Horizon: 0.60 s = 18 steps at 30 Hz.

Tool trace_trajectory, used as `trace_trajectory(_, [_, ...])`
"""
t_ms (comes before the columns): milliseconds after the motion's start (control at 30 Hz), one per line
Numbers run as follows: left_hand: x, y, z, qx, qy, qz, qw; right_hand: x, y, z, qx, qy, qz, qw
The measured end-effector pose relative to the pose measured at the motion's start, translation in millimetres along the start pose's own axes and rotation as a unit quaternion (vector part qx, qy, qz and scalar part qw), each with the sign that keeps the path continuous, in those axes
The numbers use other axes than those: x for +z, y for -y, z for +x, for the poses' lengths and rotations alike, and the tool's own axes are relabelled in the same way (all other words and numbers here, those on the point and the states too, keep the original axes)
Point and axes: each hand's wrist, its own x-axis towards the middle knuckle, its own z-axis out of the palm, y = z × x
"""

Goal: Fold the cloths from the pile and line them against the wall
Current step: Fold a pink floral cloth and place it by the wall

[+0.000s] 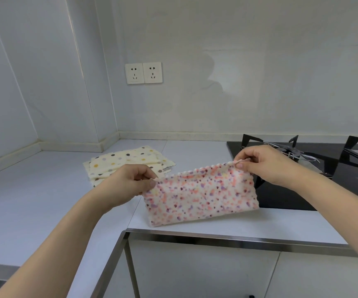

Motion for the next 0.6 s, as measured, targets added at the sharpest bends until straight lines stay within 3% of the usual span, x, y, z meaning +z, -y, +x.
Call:
trace_trajectory(167, [7.3,2.6,19.5,-0.004,-0.054,0.066,0.996,9.6,-3.6,21.7,-0.008,-0.021,-0.066,0.998])
trace_trajectory(267, [1.0,-0.6,35.0,0.015,-0.095,0.096,0.991,12.7,-5.6,40.5,-0.024,-0.071,-0.045,0.996])
trace_trajectory(367, [-11.2,-8.3,50.0,0.091,-0.178,0.176,0.964,11.3,-6.3,62.1,-0.074,-0.134,-0.019,0.988])
trace_trajectory(400, [-15.2,-9.9,54.1,0.162,-0.213,0.228,0.936,10.3,-5.3,67.5,-0.101,-0.163,-0.021,0.981])
trace_trajectory(500, [-17.8,-6.1,54.8,0.353,-0.243,0.415,0.802,13.2,-8.8,69.4,-0.182,-0.222,-0.059,0.956])
trace_trajectory(567, [-5.3,7.6,42.7,0.407,-0.18,0.489,0.75,23.0,-23.8,57.6,-0.248,-0.19,-0.139,0.94])
trace_trajectory(600, [5.2,18.3,33.5,0.414,-0.13,0.511,0.742,29.2,-34.2,48.1,-0.277,-0.144,-0.189,0.931])
